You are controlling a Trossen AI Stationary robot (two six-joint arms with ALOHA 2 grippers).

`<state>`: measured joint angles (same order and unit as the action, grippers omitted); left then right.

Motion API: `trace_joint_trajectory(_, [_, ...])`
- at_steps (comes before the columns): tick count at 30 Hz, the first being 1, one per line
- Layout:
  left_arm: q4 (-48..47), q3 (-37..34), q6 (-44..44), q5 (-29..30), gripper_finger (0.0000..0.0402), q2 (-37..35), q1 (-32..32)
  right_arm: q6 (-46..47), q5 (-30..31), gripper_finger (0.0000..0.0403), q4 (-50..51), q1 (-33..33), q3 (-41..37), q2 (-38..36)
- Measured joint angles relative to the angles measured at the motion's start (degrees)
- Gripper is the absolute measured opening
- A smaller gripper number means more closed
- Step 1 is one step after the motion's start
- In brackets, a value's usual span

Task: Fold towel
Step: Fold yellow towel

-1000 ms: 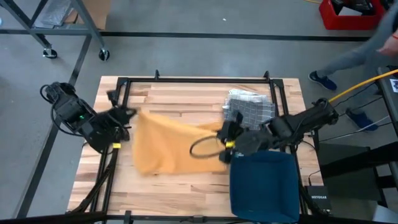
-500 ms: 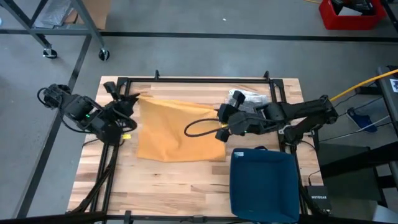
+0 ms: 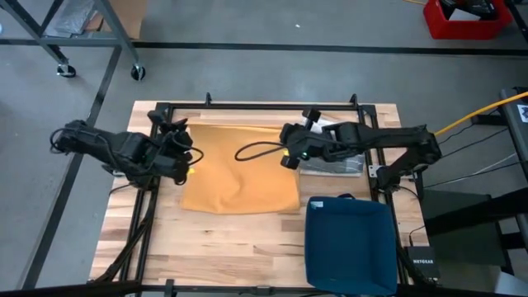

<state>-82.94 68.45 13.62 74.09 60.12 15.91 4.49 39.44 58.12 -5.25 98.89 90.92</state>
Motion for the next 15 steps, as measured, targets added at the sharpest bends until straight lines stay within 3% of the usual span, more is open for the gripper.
trace_joint_trajectory(7, [5.4,-5.7,-3.3,0.0,0.0000,0.0,-4.7,-3.9,-0.9,0.0001,0.9,4.1,-0.1,1.7])
trace_joint_trajectory(15, [6.4,-6.3,-7.8,0.0,0.0000,0.0,-5.5,-8.0,-0.8,0.0001,0.9,5.5,0.0,2.1])
